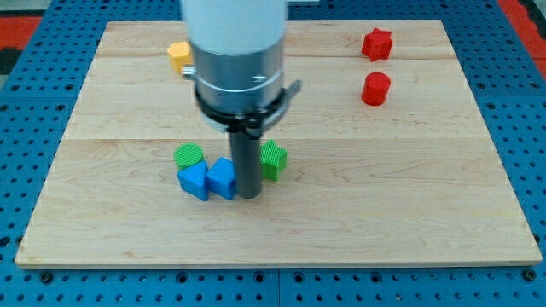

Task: Push the green star into the blue cube

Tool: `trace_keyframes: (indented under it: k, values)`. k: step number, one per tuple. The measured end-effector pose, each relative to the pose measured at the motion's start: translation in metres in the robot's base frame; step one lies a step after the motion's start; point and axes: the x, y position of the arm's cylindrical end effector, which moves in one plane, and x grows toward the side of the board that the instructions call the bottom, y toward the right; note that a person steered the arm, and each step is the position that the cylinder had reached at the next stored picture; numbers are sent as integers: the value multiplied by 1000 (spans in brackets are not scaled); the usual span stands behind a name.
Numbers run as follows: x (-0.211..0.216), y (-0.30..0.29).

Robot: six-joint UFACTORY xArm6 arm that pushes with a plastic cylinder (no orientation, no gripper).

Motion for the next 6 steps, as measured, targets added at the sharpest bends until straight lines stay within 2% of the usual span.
trace_keyframes:
  k: [1,2,3,6]
  values:
    - [27,78]
    - [-2,152]
    - [-45,153]
    - [-45,19]
